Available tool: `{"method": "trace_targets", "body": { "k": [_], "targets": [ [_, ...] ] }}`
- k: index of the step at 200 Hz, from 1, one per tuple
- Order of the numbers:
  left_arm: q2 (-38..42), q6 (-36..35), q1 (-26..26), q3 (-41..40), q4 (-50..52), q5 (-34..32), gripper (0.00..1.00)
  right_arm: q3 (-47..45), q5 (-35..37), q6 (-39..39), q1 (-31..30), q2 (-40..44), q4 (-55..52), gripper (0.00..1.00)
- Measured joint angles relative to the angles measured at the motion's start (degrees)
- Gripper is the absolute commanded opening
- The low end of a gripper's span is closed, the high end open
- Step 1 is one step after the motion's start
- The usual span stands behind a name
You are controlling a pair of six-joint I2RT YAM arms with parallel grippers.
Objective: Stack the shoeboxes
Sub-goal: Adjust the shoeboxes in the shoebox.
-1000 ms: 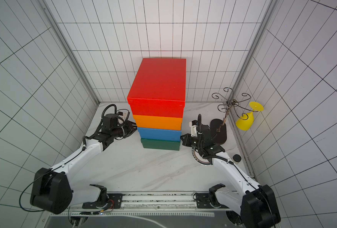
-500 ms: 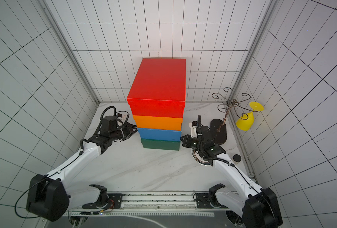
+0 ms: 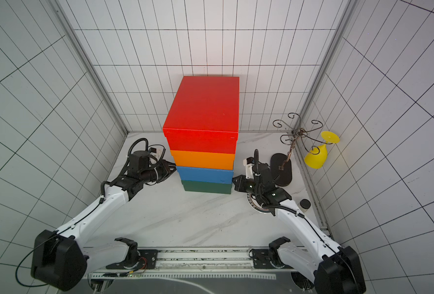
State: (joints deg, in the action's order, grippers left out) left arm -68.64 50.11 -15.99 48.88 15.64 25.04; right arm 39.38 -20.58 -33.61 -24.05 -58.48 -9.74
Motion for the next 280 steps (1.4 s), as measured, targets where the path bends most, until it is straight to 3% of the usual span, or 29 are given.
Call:
{"method": "trace_targets", "body": {
  "k": [94, 113, 144, 171, 189, 191, 193, 195, 198, 214, 246, 248, 249, 251, 254, 280],
  "targets": [
    [0.0, -0.3, 0.8, -1.1, 0.0, 0.2, 0.41, 0.0, 1.9, -0.7, -0.3, 1.0, 0.1, 0.06],
    [0.1, -0.7, 2.6, -1.4, 0.2, 1.7, 0.47, 0.0, 2.9, -0.7, -0.4, 2.3, 0.0, 0.06],
    [2.4, -1.8, 7.0, -1.6, 1.9, 3.4, 0.48, 0.0, 6.0, -0.4, -0.4, 5.7, -0.7, 0.06],
    [5.3, -3.5, 10.7, -1.6, 3.5, 4.2, 0.56, 0.0, 8.4, 0.5, -0.3, 7.8, -2.7, 0.14],
    [6.6, -5.4, 13.0, -1.6, 4.9, 4.7, 0.66, 0.0, 10.4, 1.6, -0.2, 8.7, -4.5, 0.29],
    [6.6, -5.3, 13.2, -1.6, 5.0, 4.8, 0.71, 0.0, 10.6, 1.7, -0.2, 8.7, -4.6, 0.31],
    [6.7, -5.6, 13.4, -1.6, 5.2, 4.8, 0.86, 0.0, 10.9, 1.7, -0.2, 8.8, -4.8, 0.33],
    [6.8, -6.1, 13.6, -1.6, 5.4, 4.8, 0.94, 0.0, 11.1, 1.7, -0.1, 8.9, -5.0, 0.35],
    [6.9, -6.0, 14.0, -1.6, 5.4, 4.9, 0.97, 0.0, 11.4, 2.2, 0.1, 9.0, -5.3, 0.38],
    [7.3, -8.2, 15.9, -1.4, 6.7, 4.7, 0.97, 0.0, 13.5, 3.5, 0.5, 10.1, -6.9, 0.53],
    [8.9, -12.4, 19.0, -1.2, 7.8, 0.4, 0.98, 0.1, 19.5, 7.2, 1.2, 12.4, -8.0, 0.66],
    [9.0, -12.6, 19.2, -1.2, 7.7, 0.1, 0.98, 0.1, 20.1, 7.3, 1.2, 12.5, -8.0, 0.70],
    [9.1, -12.6, 19.2, -1.2, 7.6, 0.0, 0.98, 0.1, 20.3, 7.4, 1.3, 12.6, -8.0, 0.84],
    [9.4, -12.9, 19.4, -1.2, 7.4, -0.5, 0.98, 0.1, 20.6, 7.7, 1.3, 12.7, -8.0, 0.93],
    [9.6, -13.0, 19.6, -1.2, 7.2, -0.9, 0.98, 0.2, 21.5, 7.9, 1.3, 12.9, -8.0, 0.98],
    [12.8, -13.7, 20.6, -1.7, 2.1, -5.4, 0.98, 0.2, 27.8, 10.9, 1.7, 13.4, -8.0, 0.99]
  ]
}}
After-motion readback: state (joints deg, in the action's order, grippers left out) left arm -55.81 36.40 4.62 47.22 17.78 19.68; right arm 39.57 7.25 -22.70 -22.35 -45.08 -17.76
